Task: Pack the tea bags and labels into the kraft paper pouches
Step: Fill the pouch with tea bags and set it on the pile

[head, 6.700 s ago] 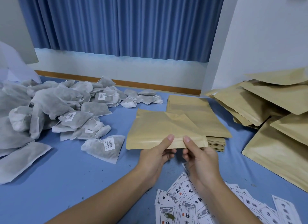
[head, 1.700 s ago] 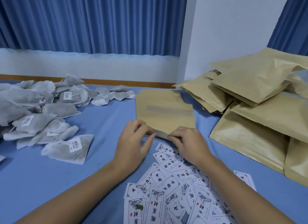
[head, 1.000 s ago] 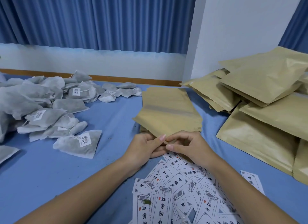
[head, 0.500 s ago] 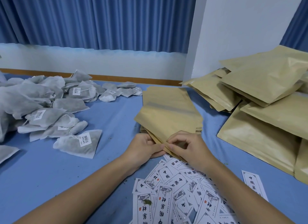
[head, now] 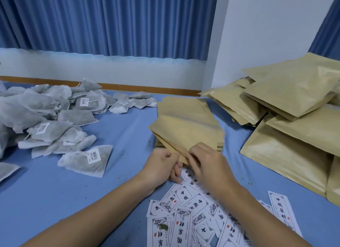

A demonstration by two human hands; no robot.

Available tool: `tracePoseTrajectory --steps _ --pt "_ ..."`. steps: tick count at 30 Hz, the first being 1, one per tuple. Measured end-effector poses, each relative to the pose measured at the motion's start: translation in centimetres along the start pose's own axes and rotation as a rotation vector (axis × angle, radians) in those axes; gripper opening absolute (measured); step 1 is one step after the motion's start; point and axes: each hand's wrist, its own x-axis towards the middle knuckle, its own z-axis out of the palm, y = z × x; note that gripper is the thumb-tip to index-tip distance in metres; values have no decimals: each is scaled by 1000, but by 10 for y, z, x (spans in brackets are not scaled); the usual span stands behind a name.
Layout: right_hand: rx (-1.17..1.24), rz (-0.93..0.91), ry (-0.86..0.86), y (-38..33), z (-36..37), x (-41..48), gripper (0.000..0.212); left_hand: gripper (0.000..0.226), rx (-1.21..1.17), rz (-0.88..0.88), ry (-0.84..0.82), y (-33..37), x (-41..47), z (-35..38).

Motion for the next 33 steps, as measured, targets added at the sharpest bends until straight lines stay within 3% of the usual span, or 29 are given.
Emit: tracePoseTrajectory --steps 5,7,9,10,15,18,20,22,23,27,33 --pt "66 205 130 8 -4 4 13 34 51 58 22 -3 -6 9" --pt "109 165 -9 4 -2 1 6 34 39 66 36 -2 -9 8" --pt "110 128 -165 2 2 -3 25 36 40 71 35 -2 -9 6" --pt "98 141 -184 2 3 -2 24 37 43 68 38 -1 -9 6" --pt "176 345 56 6 1 3 27 30 41 66 62 6 -16 12" --pt "206 293 59 -1 1 -1 29 21 382 328 321 8 -20 11" --pt "184 241 30 -5 1 -1 32 26 727 735 568 11 -20 6" --pt "160 226 19 -5 2 2 31 16 977 1153 669 17 -21 4" --pt "144 223 18 -6 3 2 28 15 1055 1265 680 19 -23 5" --pt "96 261 -18 -10 2 2 26 20 1239 1262 377 27 -33 13" --pt "125 296 37 -11 -6 2 22 21 1185 1287 346 30 -42 25"
